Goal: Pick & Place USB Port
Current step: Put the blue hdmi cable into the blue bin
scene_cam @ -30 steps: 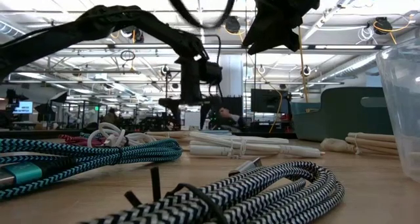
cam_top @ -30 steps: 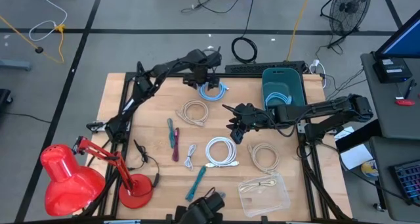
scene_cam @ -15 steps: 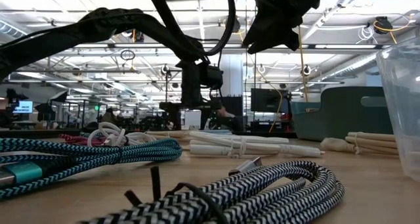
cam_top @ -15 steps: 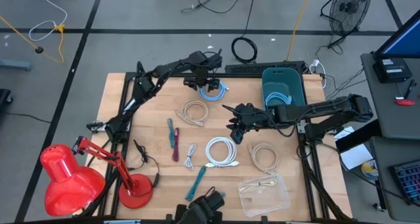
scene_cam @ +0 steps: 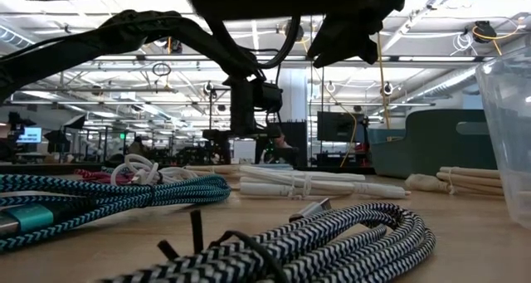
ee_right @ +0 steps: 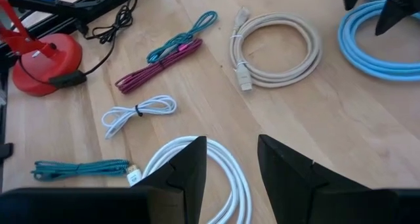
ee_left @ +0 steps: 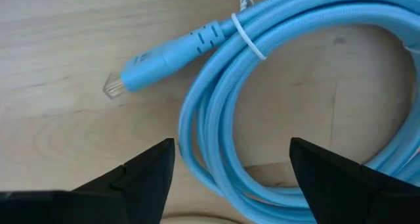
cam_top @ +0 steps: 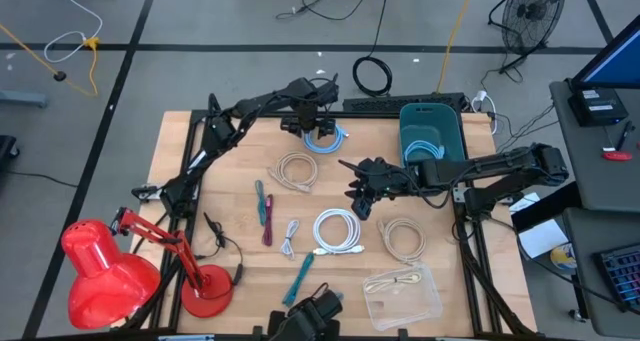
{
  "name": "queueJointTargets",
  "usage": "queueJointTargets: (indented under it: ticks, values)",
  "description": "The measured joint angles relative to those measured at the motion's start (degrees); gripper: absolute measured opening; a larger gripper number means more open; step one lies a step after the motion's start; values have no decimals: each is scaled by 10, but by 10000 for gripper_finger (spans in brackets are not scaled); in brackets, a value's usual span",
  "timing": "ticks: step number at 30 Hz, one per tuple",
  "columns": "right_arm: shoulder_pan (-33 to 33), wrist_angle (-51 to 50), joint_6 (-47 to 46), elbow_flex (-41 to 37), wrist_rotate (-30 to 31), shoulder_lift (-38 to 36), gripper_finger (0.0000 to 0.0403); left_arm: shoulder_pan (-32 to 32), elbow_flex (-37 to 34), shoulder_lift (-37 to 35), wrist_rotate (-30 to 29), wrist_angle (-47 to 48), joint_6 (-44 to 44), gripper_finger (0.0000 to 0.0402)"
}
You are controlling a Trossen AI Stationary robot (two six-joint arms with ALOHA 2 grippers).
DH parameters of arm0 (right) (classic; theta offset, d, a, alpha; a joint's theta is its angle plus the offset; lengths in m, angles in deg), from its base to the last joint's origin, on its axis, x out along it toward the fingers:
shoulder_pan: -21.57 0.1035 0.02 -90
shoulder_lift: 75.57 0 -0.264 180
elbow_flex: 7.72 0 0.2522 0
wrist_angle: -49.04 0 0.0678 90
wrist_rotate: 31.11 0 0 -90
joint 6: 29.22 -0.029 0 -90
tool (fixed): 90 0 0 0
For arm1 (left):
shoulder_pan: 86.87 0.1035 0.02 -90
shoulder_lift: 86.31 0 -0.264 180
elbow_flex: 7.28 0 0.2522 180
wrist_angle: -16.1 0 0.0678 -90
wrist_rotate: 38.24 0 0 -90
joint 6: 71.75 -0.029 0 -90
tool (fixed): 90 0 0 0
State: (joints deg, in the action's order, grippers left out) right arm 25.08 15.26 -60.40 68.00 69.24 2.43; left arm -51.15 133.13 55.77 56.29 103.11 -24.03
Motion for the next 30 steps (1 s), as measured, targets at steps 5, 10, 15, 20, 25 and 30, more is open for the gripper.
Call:
queueJointTargets:
  ticks: [5,10,15,20,25,30]
  values:
    - [2,0,2,0,-1,0,128,1,0,0,0,-1,-4,241]
    - [11,0,4,0,-1,0,128,1,0,0,0,-6,-16,198]
    - [12,2,4,0,-1,0,128,2,0,0,5,-8,-20,180]
    - [12,12,4,1,0,-11,128,3,0,0,9,-5,-20,190]
    - [12,22,6,1,2,-21,128,4,0,0,5,-1,-20,207]
    - [12,20,8,1,11,-24,128,4,0,0,0,-3,-19,209]
